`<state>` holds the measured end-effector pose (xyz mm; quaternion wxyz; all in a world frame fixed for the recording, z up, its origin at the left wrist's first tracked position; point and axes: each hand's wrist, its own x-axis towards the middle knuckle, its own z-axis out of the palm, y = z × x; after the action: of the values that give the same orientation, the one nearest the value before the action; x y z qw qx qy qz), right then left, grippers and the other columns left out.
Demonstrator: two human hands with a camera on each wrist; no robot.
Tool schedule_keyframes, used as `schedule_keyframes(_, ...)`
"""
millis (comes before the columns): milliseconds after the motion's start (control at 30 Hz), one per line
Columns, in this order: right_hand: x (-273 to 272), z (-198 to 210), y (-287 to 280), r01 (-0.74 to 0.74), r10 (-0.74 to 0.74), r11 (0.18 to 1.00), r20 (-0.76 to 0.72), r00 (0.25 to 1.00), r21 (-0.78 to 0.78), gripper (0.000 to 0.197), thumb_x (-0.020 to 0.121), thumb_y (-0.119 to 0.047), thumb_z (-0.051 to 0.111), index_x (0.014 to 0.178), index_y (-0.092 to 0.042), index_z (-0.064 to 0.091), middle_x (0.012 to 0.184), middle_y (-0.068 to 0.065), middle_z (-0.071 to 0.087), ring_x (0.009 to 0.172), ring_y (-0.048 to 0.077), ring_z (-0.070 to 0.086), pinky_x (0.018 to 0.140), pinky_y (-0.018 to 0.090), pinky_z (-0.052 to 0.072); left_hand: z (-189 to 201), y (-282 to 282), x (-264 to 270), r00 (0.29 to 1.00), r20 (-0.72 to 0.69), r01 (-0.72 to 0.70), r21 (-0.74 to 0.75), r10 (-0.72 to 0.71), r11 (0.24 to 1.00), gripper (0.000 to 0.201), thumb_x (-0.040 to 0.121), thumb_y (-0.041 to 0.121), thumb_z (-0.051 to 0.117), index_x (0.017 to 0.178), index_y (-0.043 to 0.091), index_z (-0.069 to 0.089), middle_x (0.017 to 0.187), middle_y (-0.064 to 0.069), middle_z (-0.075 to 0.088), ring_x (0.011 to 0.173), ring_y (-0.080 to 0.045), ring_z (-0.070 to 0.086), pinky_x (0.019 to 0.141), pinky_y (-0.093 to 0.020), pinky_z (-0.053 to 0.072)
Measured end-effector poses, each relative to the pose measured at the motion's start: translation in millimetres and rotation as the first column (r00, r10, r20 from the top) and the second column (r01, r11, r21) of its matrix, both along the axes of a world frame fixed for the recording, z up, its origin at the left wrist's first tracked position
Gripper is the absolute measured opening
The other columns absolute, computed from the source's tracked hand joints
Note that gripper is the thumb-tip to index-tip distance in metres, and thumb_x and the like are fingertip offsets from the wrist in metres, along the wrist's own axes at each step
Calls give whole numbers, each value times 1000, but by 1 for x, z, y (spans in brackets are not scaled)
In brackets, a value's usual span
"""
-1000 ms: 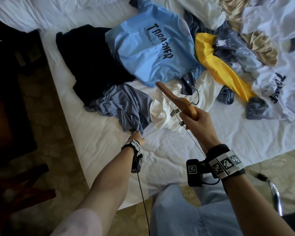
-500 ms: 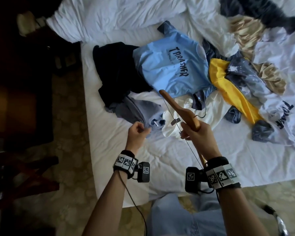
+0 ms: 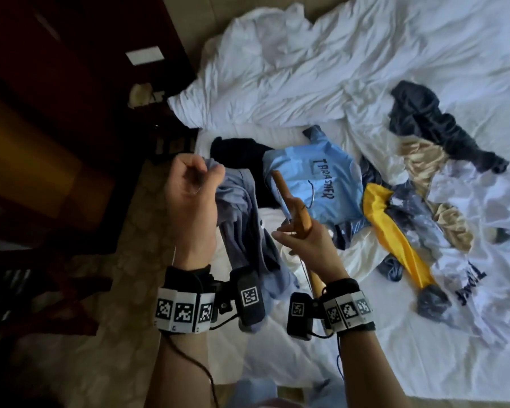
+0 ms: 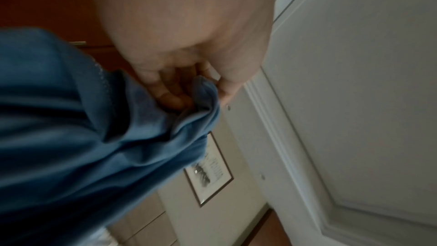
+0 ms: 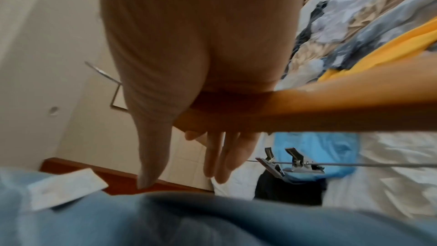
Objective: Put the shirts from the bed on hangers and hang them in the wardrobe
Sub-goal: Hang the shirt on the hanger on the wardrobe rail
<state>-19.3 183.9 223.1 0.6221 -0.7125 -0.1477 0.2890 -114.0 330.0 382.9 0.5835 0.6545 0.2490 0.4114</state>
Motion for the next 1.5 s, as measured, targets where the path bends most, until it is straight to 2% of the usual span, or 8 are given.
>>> schedule_keyframes(367, -3, 87, 32, -305, 284, 945, 165, 945, 117, 31, 78, -13, 93, 84, -23, 63, 69, -16, 68, 64, -2, 61, 65, 17, 49, 68, 7, -23, 981, 155, 127, -84, -113, 988, 16, 97, 0, 65, 100, 13, 57, 74, 6, 52, 50, -4, 39, 44, -16, 33)
schedule_keyframes(600, 14, 113, 63, 1, -29, 997, 369, 929, 77, 17, 80, -10, 82, 80, -10, 65, 68, -4, 63, 60, 6, 55, 63, 30, 48, 90, 50, -34, 981, 69, 178, 26, -179, 984, 30, 87, -8, 63, 109, 11, 60, 76, -2, 49, 54, -11, 40, 47, -22, 36)
schedule_keyframes(733, 28, 135, 66, 139, -202, 974, 397, 895, 181, 17, 83, -10, 80, 80, -6, 64, 68, -2, 60, 61, 10, 54, 63, 32, 48, 92, 96, -38, 988, -102, 129, 143, -115, 981, 37, 80, -7, 62, 106, 19, 67, 93, 1, 69, 83, -19, 66, 73, -38, 54)
schedule_keyframes(933, 29, 177, 71, 297, -416, 891, 353, 838, 344, 21, 87, -3, 74, 76, -18, 63, 60, -16, 58, 57, 3, 53, 60, 18, 46, 61, 139, -25, 965, -256, 41, 363, 57, 931, 35, 84, -6, 58, 107, 15, 72, 99, 15, 69, 96, -6, 67, 90, -37, 57)
schedule_keyframes(1133, 26, 195, 79, 336, -475, 854, 328, 817, 398, 19, 87, -4, 74, 78, -15, 62, 59, -12, 53, 54, 6, 48, 55, 20, 44, 23, 139, -1, 909, -417, 236, 502, -6, 832, 39, 79, -13, 50, 94, 11, 76, 91, -1, 72, 90, -18, 66, 73, -22, 45)
schedule_keyframes(1300, 26, 191, 83, 337, -470, 860, 336, 816, 383, 20, 86, -9, 81, 77, -15, 63, 57, -16, 54, 55, 4, 49, 56, 18, 43, 2, 118, 3, 737, -647, 460, 267, -196, 847, 17, 95, 20, 56, 82, 13, 65, 83, -1, 66, 85, -23, 66, 76, -36, 48)
schedule_keyframes(1400, 24, 186, 84, 361, -492, 850, 330, 806, 384, 21, 86, -11, 82, 77, -16, 64, 57, -17, 56, 55, 3, 50, 57, 16, 43, -3, 108, 5, 597, -771, 522, 163, -222, 837, 48, 78, 62, 74, 100, 23, 60, 105, 5, 57, 93, -13, 62, 79, -37, 50)
schedule_keyframes(1500, 25, 182, 79, 389, -511, 841, 316, 800, 376, 21, 86, -11, 82, 76, -17, 63, 59, -16, 56, 56, 3, 50, 58, 18, 44, -8, 101, 7, 645, -762, 472, 339, -57, 813, 42, 86, 52, 75, 104, 20, 55, 109, 2, 51, 95, -19, 60, 79, -39, 49)
